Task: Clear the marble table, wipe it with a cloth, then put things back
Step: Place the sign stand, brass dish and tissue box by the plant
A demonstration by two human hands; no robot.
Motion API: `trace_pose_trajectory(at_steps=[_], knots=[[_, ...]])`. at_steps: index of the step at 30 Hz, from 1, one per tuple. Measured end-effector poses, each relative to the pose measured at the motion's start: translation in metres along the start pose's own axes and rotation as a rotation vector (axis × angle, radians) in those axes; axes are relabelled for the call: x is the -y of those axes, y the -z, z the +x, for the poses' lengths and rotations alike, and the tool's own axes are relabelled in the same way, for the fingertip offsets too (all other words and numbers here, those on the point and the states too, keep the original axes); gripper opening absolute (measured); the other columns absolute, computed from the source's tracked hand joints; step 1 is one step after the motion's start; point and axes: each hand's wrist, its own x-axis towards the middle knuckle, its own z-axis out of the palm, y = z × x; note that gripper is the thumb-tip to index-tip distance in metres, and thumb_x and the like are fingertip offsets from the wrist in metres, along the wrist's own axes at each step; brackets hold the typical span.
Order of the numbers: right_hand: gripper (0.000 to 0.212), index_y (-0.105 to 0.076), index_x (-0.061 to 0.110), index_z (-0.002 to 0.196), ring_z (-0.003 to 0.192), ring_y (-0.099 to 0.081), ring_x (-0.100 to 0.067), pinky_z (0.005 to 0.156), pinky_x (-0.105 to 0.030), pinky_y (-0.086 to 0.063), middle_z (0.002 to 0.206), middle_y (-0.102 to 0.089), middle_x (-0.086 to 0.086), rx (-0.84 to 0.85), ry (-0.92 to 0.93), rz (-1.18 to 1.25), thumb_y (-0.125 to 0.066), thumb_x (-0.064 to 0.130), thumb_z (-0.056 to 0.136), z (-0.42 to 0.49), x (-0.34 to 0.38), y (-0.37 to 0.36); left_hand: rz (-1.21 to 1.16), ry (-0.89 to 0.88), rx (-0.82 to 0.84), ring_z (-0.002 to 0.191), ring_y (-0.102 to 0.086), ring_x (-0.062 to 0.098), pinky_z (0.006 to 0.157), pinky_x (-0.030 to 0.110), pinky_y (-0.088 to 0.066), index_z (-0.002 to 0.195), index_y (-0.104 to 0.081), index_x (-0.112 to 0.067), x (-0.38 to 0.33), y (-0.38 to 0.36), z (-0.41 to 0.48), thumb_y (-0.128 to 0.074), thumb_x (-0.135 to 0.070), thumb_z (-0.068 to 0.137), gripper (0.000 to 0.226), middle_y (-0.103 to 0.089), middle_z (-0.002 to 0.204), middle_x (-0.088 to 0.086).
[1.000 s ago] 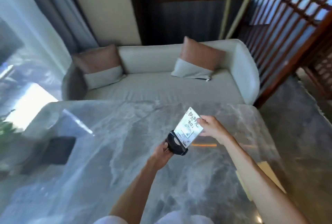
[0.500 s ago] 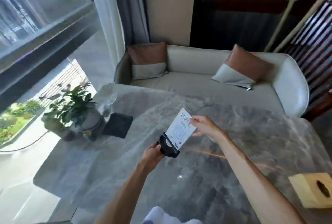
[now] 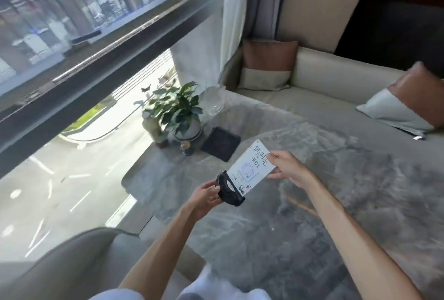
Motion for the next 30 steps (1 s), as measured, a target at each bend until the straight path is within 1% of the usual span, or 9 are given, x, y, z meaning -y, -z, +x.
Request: trace_pose_trajectory(at_steps=[5, 8, 11, 16, 19, 23, 25, 27, 30], knots=[[0.026, -0.063, 0.011, 0.116, 0.087, -0.072, -0.016, 0.068, -0.027, -0.060, 0.106, -0.072, -0.007, 0.075, -0.040, -0.012, -0.042, 0.018, 0.103, 0.013, -0.003, -0.031, -0.008, 0.004, -0.050, 0.100, -0.064, 0.036, 0.083, 0.040, -0.059, 0.131, -0.050, 0.000, 0.009, 0.036, -0.010, -0.047, 0.010, 0.092, 0.040, -0.063, 0.116, 0.022], [0.026, -0.064, 0.011, 0.115, 0.096, -0.072, -0.020, 0.079, -0.035, -0.060, 0.108, -0.073, -0.009, 0.108, -0.048, -0.030, -0.044, 0.020, 0.102, 0.023, 0.003, -0.047, -0.011, 0.018, -0.025, 0.103, -0.064, 0.037, 0.090, 0.044, -0.054, 0.130, -0.050, 0.000, 0.000, 0.054, -0.003, -0.046, 0.009, 0.093, 0.038, -0.064, 0.116, 0.023], [0.023, -0.066, 0.007, 0.111, 0.099, -0.071, -0.024, 0.089, -0.043, -0.058, 0.107, -0.073, -0.012, 0.101, -0.044, -0.066, -0.048, 0.017, 0.100, 0.041, 0.015, -0.062, -0.021, 0.015, -0.032, 0.101, -0.065, 0.038, 0.083, 0.043, -0.059, 0.132, -0.046, 0.000, -0.015, 0.076, 0.011, -0.049, 0.008, 0.092, 0.041, -0.063, 0.118, 0.024], [0.016, -0.071, 0.012, 0.098, 0.094, -0.072, -0.022, 0.089, -0.042, -0.058, 0.101, -0.075, -0.011, 0.086, -0.023, -0.287, -0.057, 0.019, 0.096, 0.087, 0.059, -0.111, -0.067, 0.037, -0.011, 0.105, -0.063, 0.042, 0.081, 0.047, -0.057, 0.139, -0.039, -0.009, -0.050, 0.126, 0.034, -0.052, 0.014, 0.086, 0.059, -0.056, 0.129, 0.028], [0.014, -0.074, 0.013, 0.088, 0.079, -0.071, -0.019, 0.080, -0.042, -0.057, 0.087, -0.077, -0.006, 0.109, 0.038, -0.503, -0.063, 0.022, 0.090, 0.127, 0.090, -0.159, -0.045, 0.018, 0.004, 0.101, -0.064, 0.039, 0.087, 0.050, -0.056, 0.141, -0.037, -0.013, -0.074, 0.171, 0.042, -0.051, 0.015, 0.085, 0.063, -0.056, 0.129, 0.028], [0.021, -0.069, 0.007, 0.079, 0.059, -0.054, -0.011, 0.059, -0.032, -0.046, 0.069, -0.065, -0.003, 0.169, 0.120, -0.747, -0.064, 0.027, 0.085, 0.174, 0.131, -0.230, 0.008, 0.023, 0.033, 0.106, -0.064, 0.041, 0.091, 0.048, -0.055, 0.141, -0.033, -0.026, -0.102, 0.233, 0.052, -0.054, 0.018, 0.082, 0.077, -0.064, 0.112, 0.023], [0.017, -0.069, 0.011, 0.082, 0.064, -0.050, -0.013, 0.063, -0.033, -0.040, 0.072, -0.063, -0.006, 0.236, 0.169, -0.905, -0.064, 0.027, 0.083, 0.196, 0.150, -0.264, 0.072, 0.027, 0.051, 0.102, -0.063, 0.041, 0.096, 0.050, -0.052, 0.148, -0.027, -0.022, -0.111, 0.259, 0.061, -0.058, 0.018, 0.078, 0.086, -0.061, 0.095, 0.019], [0.011, -0.071, 0.019, 0.092, 0.078, -0.058, -0.016, 0.072, -0.037, -0.046, 0.085, -0.068, -0.003, 0.283, 0.206, -1.049, -0.065, 0.027, 0.086, 0.213, 0.167, -0.293, 0.105, 0.029, 0.046, 0.095, -0.061, 0.036, 0.099, 0.051, -0.049, 0.146, -0.028, -0.020, -0.120, 0.276, 0.070, -0.060, 0.019, 0.076, 0.087, -0.059, 0.085, 0.015], [0.013, -0.071, 0.034, 0.098, 0.094, -0.062, -0.018, 0.085, -0.038, -0.051, 0.099, -0.070, 0.007, 0.257, 0.263, -1.168, -0.065, 0.028, 0.088, 0.229, 0.183, -0.327, 0.078, 0.023, -0.011, 0.086, -0.061, 0.028, 0.087, 0.044, -0.053, 0.138, -0.035, -0.018, -0.131, 0.288, 0.080, -0.056, 0.019, 0.077, 0.074, -0.060, 0.086, 0.014]])
